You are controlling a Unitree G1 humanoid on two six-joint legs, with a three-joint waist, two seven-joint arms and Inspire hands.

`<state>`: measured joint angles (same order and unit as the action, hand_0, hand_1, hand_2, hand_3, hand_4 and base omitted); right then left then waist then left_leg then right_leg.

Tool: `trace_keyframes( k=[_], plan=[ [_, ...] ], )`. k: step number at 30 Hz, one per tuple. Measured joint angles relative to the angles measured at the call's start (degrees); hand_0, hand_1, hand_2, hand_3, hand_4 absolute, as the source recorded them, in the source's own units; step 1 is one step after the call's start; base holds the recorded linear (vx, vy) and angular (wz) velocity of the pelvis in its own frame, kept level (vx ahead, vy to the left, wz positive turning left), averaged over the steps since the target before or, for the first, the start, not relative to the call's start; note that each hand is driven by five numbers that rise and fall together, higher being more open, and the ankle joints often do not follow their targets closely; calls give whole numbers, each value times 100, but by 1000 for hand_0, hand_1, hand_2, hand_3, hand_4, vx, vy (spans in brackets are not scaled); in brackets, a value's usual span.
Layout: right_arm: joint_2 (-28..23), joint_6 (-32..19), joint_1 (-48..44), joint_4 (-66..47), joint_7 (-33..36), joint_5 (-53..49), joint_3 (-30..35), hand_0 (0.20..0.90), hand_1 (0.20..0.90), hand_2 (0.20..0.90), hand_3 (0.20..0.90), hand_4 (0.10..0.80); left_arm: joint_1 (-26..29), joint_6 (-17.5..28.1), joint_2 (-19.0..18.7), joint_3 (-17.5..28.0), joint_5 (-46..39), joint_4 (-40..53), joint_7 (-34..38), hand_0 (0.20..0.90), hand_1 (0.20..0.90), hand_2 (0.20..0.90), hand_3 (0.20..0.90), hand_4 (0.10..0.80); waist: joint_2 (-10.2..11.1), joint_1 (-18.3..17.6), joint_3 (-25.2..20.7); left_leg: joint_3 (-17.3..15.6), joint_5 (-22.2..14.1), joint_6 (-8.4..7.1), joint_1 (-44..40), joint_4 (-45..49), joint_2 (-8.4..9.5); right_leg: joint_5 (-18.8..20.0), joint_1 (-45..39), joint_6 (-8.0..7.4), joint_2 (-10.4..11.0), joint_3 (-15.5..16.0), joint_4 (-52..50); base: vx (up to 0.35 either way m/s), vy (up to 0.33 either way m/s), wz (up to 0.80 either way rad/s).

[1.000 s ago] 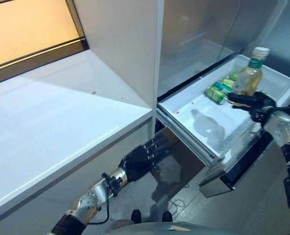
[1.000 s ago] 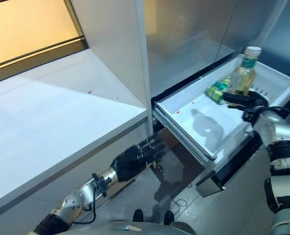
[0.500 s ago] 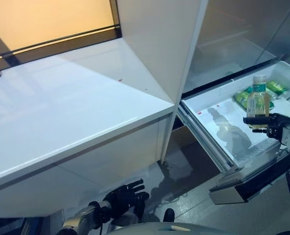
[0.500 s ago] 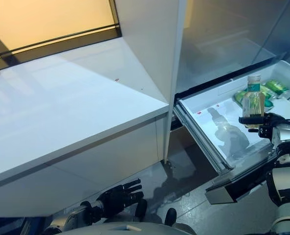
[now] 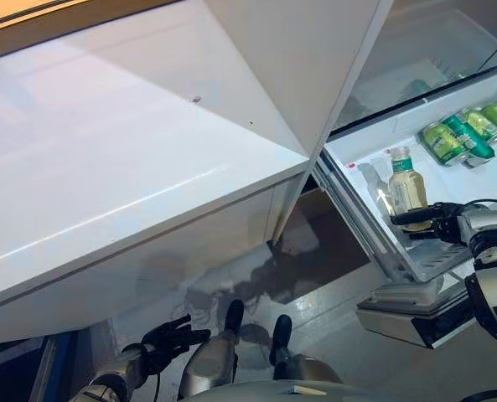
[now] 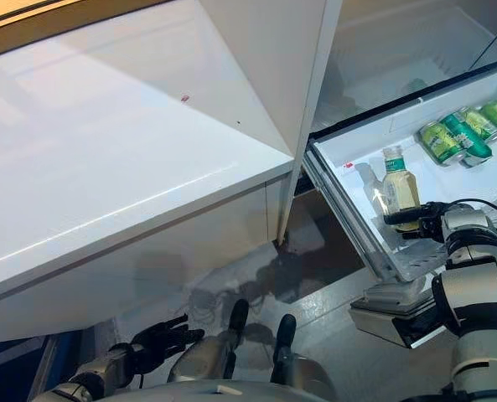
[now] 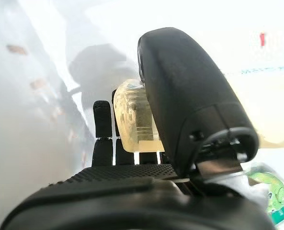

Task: Put drinks into fridge and close the fridge

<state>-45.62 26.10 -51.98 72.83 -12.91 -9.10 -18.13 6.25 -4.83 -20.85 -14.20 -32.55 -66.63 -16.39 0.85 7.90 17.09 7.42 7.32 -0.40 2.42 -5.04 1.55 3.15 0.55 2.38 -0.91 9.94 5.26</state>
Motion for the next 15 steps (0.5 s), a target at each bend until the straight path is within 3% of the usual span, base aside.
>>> trace_keyframes(
  k=[4, 10, 11, 12, 15],
  plan=[
    [18, -190, -81, 26, -40, 775, -323, 300, 300, 300, 200, 100, 66, 11, -2, 37, 8, 9, -125, 900, 900, 900, 900, 800, -3, 54, 130, 2, 2, 0, 2, 0, -14, 0, -2, -2, -17, 2, 1, 4, -33, 2],
    [77, -151, -87, 23, -18, 852, -313, 300, 300, 300, 200, 100, 59, 67, -14, 11, 60, 63, -321, 900, 900, 900, 900, 800, -13, 52, 143, -7, 6, -3, 23, 0, -18, -1, 22, -4, -22, 1, 1, -8, -16, 0],
    [77, -117, -105, 21, -20, 852, -312, 822, 822, 822, 809, 709, 61, 125, -12, -34, 106, 72, -333, 900, 900, 900, 900, 800, -13, 45, 143, -7, 6, -3, 23, 0, -19, -1, 22, -3, -21, 1, 1, 0, 0, 0],
    [77, -100, -115, 22, -15, 852, -312, 900, 900, 900, 900, 800, 66, 142, -13, -98, 143, 143, -333, 900, 900, 900, 900, 800, -19, 45, 146, -8, 6, -3, 33, 0, -19, -1, 31, -3, -22, 1, 1, 0, 0, 0],
    [78, -61, -186, 30, -17, 842, -311, 900, 900, 900, 900, 800, 69, 144, -12, -180, 232, 277, -337, 900, 900, 900, 900, 800, -22, 41, 148, -18, 6, -3, 58, 0, -19, 0, 62, -2, -21, 0, 1, 0, 0, 0]
  ],
)
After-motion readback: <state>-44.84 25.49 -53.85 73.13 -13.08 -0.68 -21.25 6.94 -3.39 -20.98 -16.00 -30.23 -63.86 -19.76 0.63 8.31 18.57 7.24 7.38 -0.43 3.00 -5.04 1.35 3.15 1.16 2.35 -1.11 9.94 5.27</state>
